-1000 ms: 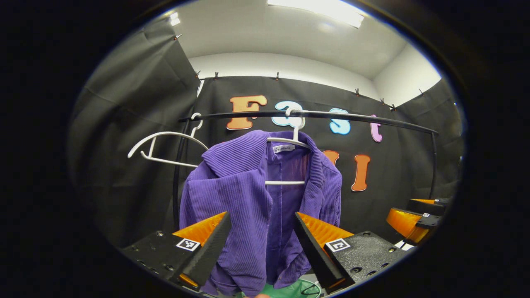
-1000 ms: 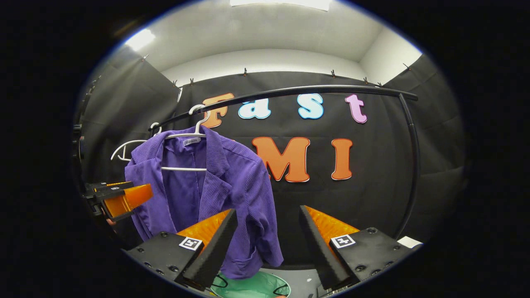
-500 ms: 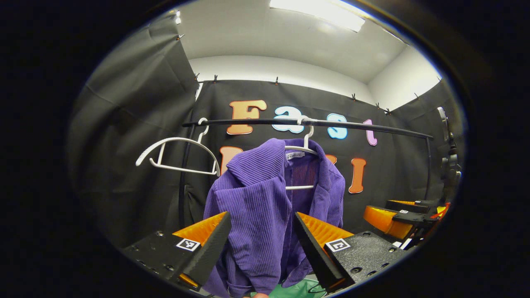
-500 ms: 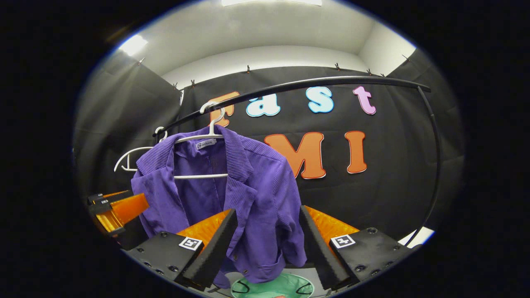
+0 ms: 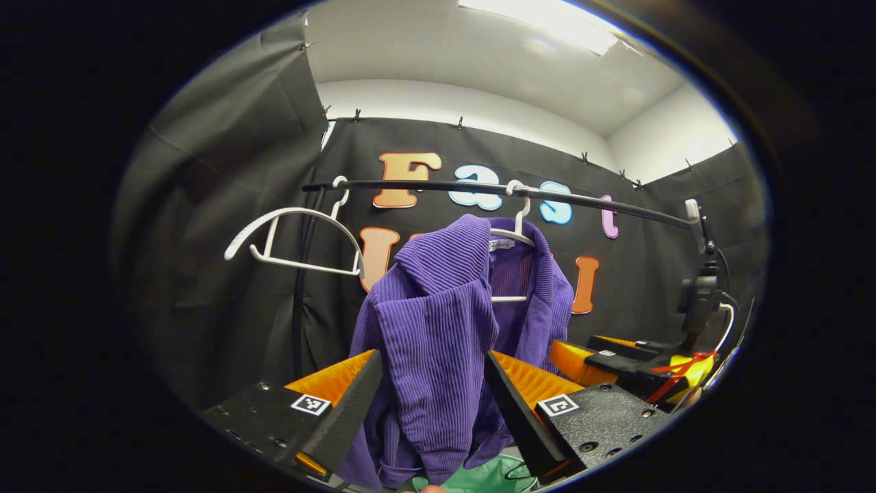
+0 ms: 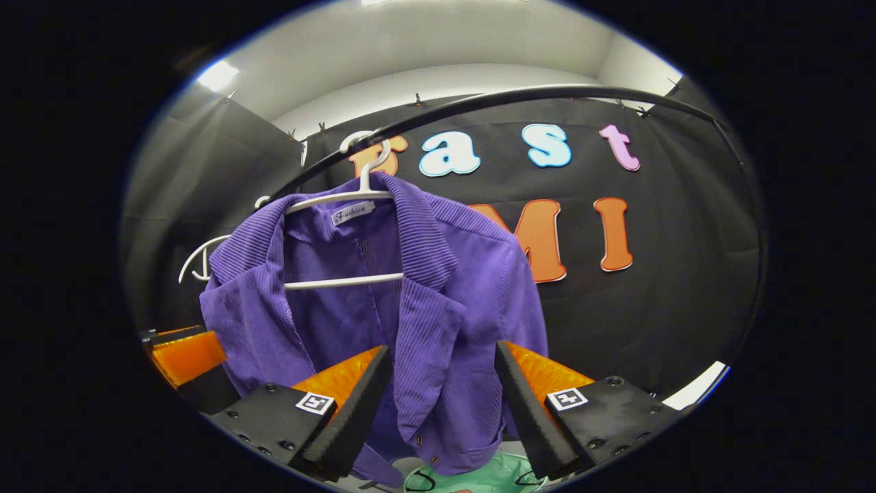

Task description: Grasp the clothes on the hanger with both hands and then place them into the laundry hamper below.

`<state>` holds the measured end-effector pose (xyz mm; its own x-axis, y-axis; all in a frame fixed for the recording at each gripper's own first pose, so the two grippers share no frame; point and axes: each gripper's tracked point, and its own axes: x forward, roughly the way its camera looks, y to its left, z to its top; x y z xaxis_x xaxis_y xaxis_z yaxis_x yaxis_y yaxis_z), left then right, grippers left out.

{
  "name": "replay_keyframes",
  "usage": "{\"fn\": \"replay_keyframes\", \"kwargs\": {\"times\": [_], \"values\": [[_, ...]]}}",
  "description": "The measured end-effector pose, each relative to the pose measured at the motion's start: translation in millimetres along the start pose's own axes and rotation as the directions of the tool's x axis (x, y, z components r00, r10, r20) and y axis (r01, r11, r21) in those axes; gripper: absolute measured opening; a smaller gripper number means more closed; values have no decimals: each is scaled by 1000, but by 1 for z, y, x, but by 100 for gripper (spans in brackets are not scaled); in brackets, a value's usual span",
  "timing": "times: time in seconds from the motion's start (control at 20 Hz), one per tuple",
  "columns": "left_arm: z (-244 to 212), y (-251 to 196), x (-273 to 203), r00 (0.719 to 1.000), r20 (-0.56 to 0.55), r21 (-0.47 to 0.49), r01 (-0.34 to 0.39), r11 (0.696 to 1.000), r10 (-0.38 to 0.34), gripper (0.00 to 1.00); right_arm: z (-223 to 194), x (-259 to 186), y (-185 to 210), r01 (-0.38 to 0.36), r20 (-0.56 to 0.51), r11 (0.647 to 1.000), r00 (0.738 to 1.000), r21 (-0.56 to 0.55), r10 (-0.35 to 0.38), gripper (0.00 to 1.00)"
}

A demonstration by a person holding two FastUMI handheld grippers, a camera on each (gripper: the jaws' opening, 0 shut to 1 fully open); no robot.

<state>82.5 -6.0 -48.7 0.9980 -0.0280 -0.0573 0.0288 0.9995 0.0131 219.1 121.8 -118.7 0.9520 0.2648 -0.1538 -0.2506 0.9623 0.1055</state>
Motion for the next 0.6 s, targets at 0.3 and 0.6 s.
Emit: {"fn": "replay_keyframes", "kwargs": {"times": [0.3, 0.6], "values": [[-6, -20, -3, 988, 21, 11, -154, 988, 154, 95, -41, 63, -15, -61, -78, 997, 995, -37, 58, 98], [-38, -41, 2, 964, 2, 1, -267, 964, 267, 95, -4, 49, -68, -175, -8, 984, 985, -42, 174, 10]]}}
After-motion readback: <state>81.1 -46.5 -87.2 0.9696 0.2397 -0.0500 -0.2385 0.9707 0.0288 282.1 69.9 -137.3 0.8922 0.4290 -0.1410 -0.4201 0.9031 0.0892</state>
